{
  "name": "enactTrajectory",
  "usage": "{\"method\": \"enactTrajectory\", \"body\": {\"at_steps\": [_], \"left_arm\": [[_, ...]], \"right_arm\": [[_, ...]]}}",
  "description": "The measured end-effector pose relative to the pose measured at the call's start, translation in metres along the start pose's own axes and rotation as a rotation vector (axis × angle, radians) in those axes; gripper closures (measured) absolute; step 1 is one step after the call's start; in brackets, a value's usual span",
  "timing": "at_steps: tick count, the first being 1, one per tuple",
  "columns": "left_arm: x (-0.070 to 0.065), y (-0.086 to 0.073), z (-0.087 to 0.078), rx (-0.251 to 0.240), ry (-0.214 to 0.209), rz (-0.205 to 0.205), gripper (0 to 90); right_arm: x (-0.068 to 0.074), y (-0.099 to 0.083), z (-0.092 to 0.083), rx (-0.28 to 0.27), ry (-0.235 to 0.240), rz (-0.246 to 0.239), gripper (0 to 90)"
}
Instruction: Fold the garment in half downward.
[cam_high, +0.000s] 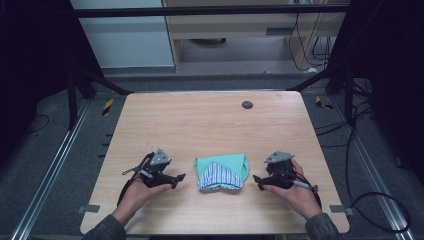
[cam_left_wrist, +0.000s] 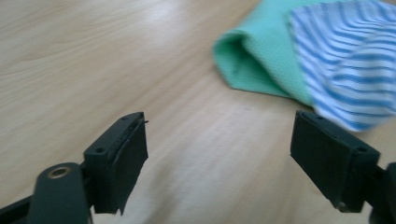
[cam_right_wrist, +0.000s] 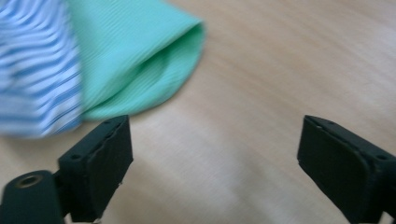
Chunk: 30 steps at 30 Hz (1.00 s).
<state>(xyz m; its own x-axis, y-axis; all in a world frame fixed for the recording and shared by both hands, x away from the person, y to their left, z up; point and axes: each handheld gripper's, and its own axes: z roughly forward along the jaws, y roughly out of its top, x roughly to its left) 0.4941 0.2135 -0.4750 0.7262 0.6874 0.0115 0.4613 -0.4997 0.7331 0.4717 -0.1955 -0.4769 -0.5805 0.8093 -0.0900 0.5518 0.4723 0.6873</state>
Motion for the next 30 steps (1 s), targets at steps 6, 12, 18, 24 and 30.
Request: {"method": "enactTrajectory", "body": {"at_steps": [6,12,18,24,30], "left_arm": [[0.035,0.003,0.011,0.029,0.054,-0.081,8.2],[0.056,0.002,0.023,0.046,0.107,-0.109,7.6],[0.067,-0.002,0.03,0.037,0.135,-0.156,7.7],[0.075,-0.005,0.034,0.023,0.192,-0.166,8.6],[0.08,-0.008,0.038,0.01,0.189,-0.195,7.9]], "right_arm": [[-0.03,0.01,0.023,-0.003,-0.08,0.127,8.7],[-0.049,0.02,0.043,0.003,-0.094,0.2,10.7],[-0.053,0.029,0.056,-0.004,-0.115,0.212,10.5],[-0.057,0.037,0.063,-0.022,-0.151,0.246,9.2],[-0.065,0.033,0.072,-0.01,-0.175,0.296,11.9]]}}
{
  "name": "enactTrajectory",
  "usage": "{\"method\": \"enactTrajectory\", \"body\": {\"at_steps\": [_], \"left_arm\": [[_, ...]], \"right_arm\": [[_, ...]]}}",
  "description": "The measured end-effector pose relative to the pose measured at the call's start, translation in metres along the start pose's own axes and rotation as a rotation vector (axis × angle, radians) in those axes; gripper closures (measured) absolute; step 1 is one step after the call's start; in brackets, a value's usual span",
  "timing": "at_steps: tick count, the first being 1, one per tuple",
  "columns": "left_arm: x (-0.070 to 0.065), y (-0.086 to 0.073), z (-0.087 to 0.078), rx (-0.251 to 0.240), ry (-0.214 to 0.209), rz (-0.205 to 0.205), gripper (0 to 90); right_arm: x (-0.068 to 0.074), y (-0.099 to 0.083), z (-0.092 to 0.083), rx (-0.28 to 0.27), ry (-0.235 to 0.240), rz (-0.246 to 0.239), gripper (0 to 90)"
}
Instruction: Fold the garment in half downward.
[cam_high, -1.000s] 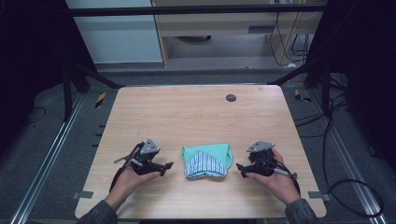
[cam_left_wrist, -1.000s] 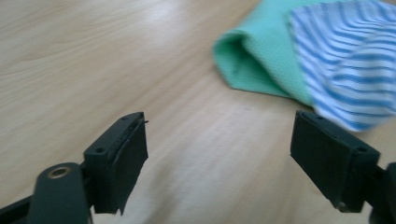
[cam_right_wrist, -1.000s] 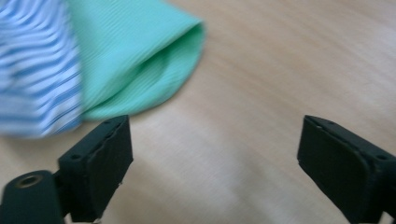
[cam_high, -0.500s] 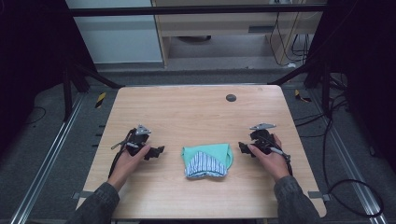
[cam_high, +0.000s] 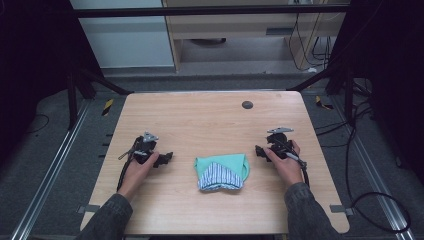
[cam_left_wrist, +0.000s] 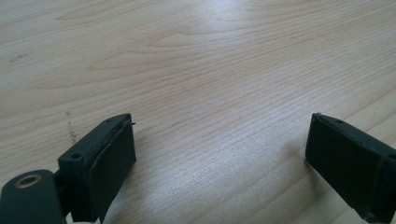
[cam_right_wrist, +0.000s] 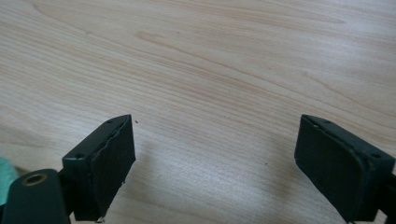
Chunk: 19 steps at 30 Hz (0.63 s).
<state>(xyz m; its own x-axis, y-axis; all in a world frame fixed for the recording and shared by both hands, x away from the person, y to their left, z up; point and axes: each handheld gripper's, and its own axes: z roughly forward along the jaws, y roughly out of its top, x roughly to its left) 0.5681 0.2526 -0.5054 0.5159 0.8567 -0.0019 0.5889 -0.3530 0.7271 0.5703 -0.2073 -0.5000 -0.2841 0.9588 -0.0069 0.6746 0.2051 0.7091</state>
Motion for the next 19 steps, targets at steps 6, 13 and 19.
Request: {"method": "enactTrajectory", "body": {"at_steps": [6,13,19], "left_arm": [[-0.002,0.0,0.003,0.0,0.015,0.022,7.0],[-0.003,0.0,0.003,0.011,0.021,0.015,3.1],[-0.003,0.0,0.003,0.011,0.025,0.011,2.7]], "right_arm": [[-0.003,-0.002,0.006,-0.001,-0.017,0.03,10.7],[0.001,-0.005,0.011,-0.028,-0.053,0.056,3.1],[0.002,-0.005,0.011,-0.02,-0.072,0.083,0.4]]}}
